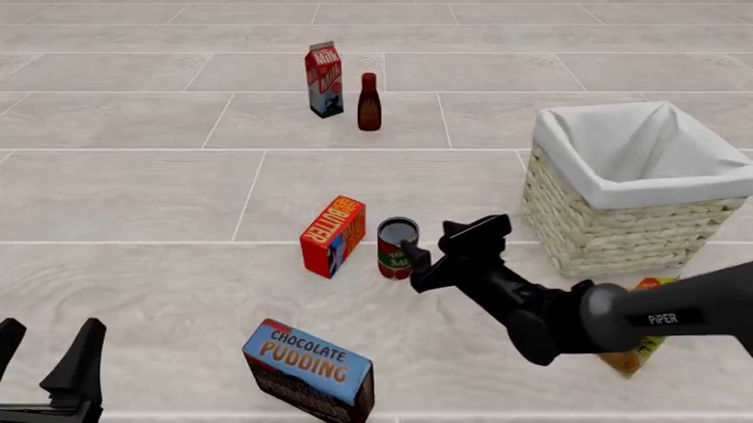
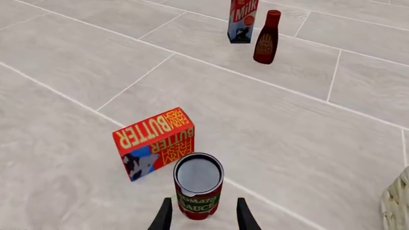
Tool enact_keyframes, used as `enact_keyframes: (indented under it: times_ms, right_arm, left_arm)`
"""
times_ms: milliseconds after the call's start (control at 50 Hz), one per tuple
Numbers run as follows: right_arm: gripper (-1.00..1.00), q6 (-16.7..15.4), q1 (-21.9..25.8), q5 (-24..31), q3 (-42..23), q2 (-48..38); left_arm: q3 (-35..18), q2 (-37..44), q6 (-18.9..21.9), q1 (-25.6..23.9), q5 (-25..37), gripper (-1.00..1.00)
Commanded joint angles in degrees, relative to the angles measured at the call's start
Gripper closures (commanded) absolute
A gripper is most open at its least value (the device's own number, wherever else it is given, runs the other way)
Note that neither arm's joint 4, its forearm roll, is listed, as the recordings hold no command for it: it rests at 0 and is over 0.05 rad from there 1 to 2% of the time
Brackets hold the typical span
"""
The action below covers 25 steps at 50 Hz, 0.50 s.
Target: Pick the tomato sauce and place it in the basket.
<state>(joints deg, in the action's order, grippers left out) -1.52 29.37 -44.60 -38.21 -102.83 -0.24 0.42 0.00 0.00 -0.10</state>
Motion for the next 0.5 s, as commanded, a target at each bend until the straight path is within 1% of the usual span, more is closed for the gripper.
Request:
enact_keyframes:
  times_ms: [20, 500]
  right_arm:
    - [-1.0, -0.1, 0.1, -0.2, -0.9, -1.9]
    - [-1.0, -0.4, 0.7, -0.6, -2.7, -6.0]
  left_arm:
    - [0.0, 0.0, 0.0, 0.0, 0.0, -1.0]
    - [0.0, 0.0, 0.0, 0.0, 0.0, -1.0]
